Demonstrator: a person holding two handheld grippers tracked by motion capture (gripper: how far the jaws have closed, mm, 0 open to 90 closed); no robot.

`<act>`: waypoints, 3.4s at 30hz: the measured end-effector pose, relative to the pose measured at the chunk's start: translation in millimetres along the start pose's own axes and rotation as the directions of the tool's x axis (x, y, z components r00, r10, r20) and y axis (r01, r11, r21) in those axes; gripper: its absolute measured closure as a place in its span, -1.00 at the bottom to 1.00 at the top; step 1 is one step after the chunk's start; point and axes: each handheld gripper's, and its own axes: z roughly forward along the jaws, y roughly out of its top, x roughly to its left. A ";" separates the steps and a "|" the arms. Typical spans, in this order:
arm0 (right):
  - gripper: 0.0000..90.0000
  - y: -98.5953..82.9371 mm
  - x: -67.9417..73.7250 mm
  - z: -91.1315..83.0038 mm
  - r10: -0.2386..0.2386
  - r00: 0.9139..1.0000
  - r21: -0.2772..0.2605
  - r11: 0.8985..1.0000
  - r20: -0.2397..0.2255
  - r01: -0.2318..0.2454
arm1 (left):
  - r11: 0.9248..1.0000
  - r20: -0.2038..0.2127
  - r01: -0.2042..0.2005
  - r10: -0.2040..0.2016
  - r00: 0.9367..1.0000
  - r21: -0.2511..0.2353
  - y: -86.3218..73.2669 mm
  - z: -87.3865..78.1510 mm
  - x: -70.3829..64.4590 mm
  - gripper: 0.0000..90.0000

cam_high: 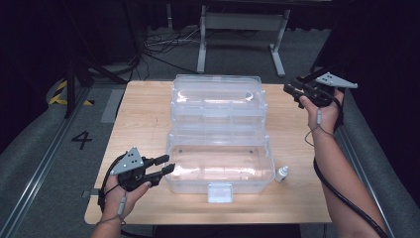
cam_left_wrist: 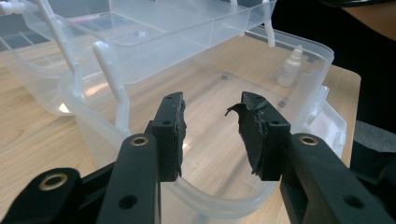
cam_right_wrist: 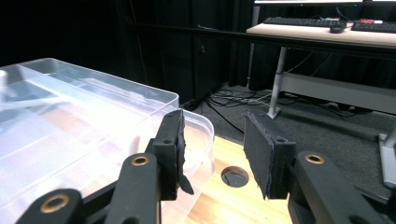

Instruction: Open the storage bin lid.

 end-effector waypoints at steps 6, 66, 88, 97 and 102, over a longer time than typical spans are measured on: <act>0.30 0.6 0.7 -31.7 -0.021 0.999 -0.001 1.000 -0.033 0.021 | 1.000 -0.013 0.012 -0.012 1.000 -0.006 -0.8 -3.7 2.8 0.30; 0.33 2.2 88.0 -64.8 -0.246 0.798 0.564 0.595 -0.550 0.572 | 0.992 -0.225 0.110 -0.094 0.970 0.056 -19.9 -34.0 24.8 0.15; 0.22 -42.4 106.1 -44.8 -0.187 0.767 0.660 0.412 -0.614 0.628 | 0.991 -0.223 0.117 -0.101 0.970 0.061 -21.9 -33.8 26.2 0.13; 0.22 -60.7 107.5 -37.3 -0.181 0.756 0.669 0.369 -0.629 0.645 | 0.991 -0.227 0.119 -0.102 0.969 0.062 -23.0 -33.6 27.1 0.12; 0.24 -71.1 107.9 -33.0 -0.179 0.753 0.675 0.347 -0.633 0.651 | 0.990 -0.227 0.122 -0.104 0.968 0.066 -23.8 -32.5 27.3 0.12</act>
